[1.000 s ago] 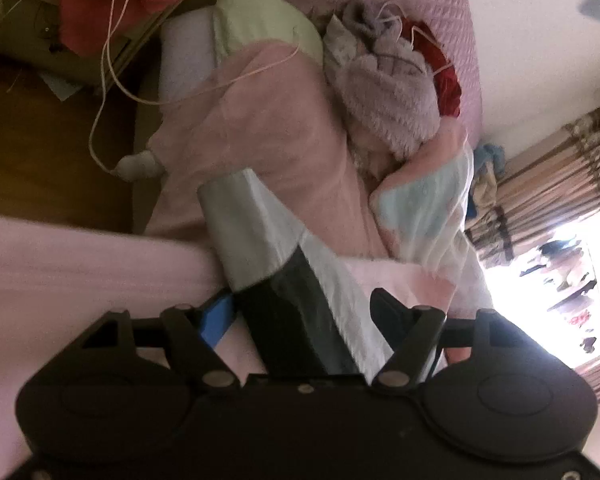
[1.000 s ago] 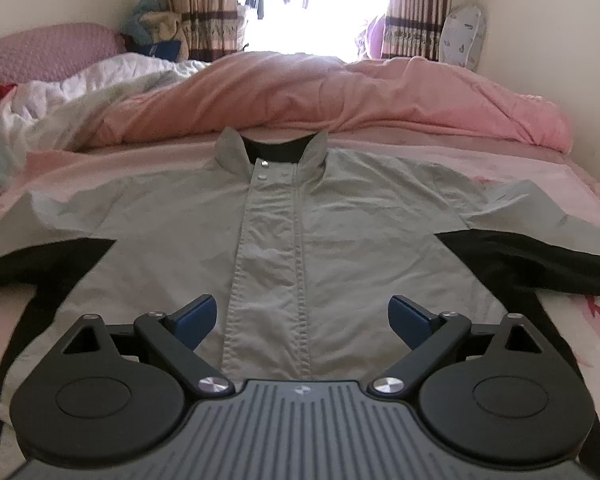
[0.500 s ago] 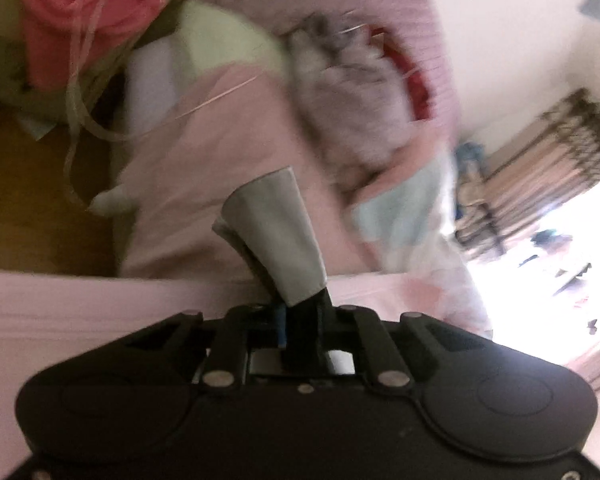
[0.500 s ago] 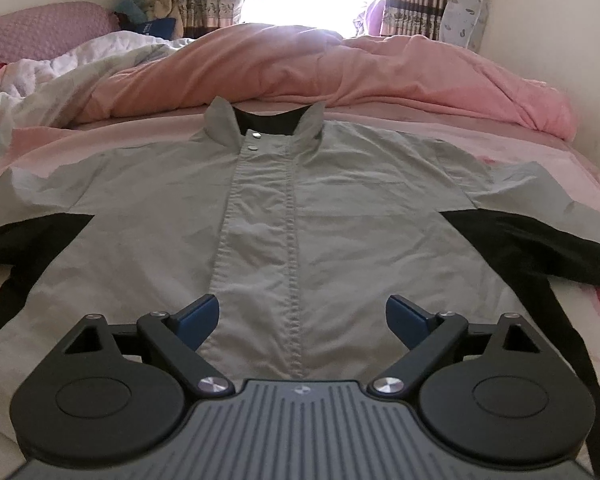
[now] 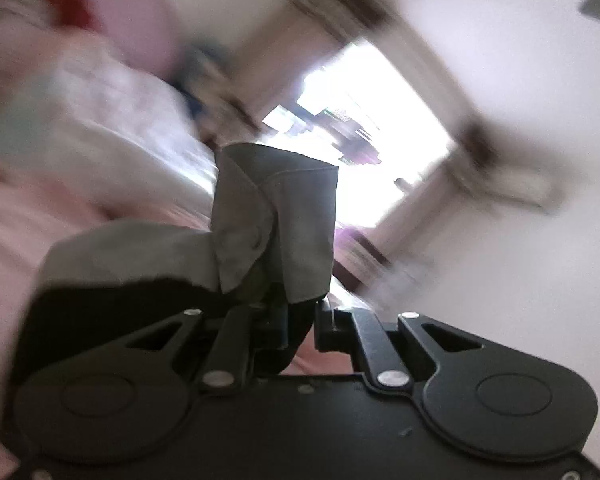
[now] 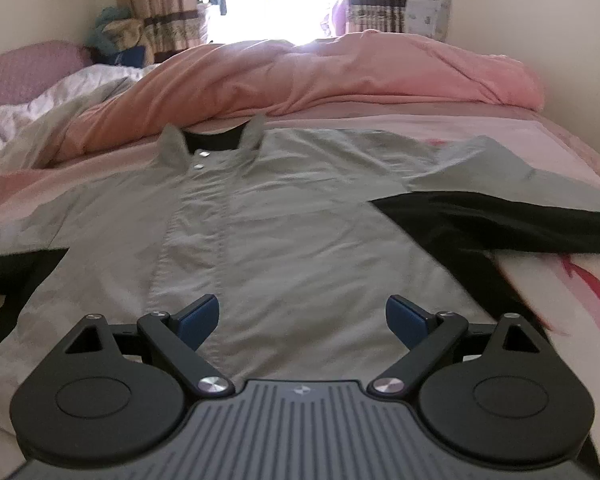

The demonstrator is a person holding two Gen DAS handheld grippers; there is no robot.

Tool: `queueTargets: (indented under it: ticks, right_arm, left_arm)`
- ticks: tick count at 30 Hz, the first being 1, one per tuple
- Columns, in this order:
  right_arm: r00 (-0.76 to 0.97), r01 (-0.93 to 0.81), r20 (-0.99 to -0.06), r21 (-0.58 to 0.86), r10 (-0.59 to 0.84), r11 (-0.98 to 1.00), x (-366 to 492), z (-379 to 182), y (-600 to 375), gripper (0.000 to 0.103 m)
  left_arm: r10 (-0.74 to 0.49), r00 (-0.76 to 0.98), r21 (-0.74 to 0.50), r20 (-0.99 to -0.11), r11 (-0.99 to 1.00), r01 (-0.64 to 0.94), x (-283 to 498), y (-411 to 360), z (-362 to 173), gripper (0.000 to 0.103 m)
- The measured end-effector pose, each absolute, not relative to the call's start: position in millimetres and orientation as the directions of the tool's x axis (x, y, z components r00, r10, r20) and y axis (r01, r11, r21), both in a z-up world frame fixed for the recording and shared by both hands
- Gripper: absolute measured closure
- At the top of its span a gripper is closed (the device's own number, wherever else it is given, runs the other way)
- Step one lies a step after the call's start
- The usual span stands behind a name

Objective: Fold large clothes
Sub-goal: 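Fold the held sleeve across the jacket body and open the left gripper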

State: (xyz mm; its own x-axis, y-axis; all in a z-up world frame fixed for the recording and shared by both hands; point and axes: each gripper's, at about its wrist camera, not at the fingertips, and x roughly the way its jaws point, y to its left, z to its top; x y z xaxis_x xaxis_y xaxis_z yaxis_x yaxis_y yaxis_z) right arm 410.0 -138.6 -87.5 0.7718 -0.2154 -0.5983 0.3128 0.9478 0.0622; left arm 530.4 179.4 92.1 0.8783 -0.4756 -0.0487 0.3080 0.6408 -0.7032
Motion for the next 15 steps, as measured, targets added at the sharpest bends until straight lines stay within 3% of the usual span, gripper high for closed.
queueTargets:
  ticks: [3,4,5,6,7,11,15]
  right_arm:
    - [0.773,0.339,-0.59,0.074,-0.232,0.938,401,-84,-154,0.0]
    - [0.773,0.349,-0.588,0.079,-0.239,0.934,399,-83,-160,0.0]
    - [0.772,0.356,-0.588,0.084,-0.242,0.931,399,-83,-165,0.0]
    - [0.772,0.361,-0.588,0.09,-0.243,0.928,399,-82,-169,0.0]
    - [0.775,0.359,-0.585,0.098,-0.238,0.928,400,-82,-174,0.0]
    - [0.806,0.299,-0.58,0.218,-0.123,0.929,417,-85,-197,0.0]
    - [0.814,0.262,-0.579,0.443,0.05,0.858,455,-107,-227,0.002]
  left_arm:
    - [-0.661,0.749,-0.685,-0.042,0.565,0.46,548,74,98,0.094]
    - [-0.718,0.694,-0.686,-0.055,0.533,0.496,553,41,95,0.087]
    - [-0.758,0.646,-0.686,-0.091,0.518,0.511,558,14,90,0.075]
    - [-0.788,0.598,-0.684,-0.146,0.517,0.514,562,-10,85,0.038]
    - [-0.786,0.583,-0.669,-0.204,0.547,0.504,563,-28,80,0.024]
    - [-0.696,0.663,-0.528,-0.275,0.686,0.501,553,-26,67,0.024]
    - [-0.517,0.752,-0.448,-0.409,0.832,0.329,561,42,50,0.024]
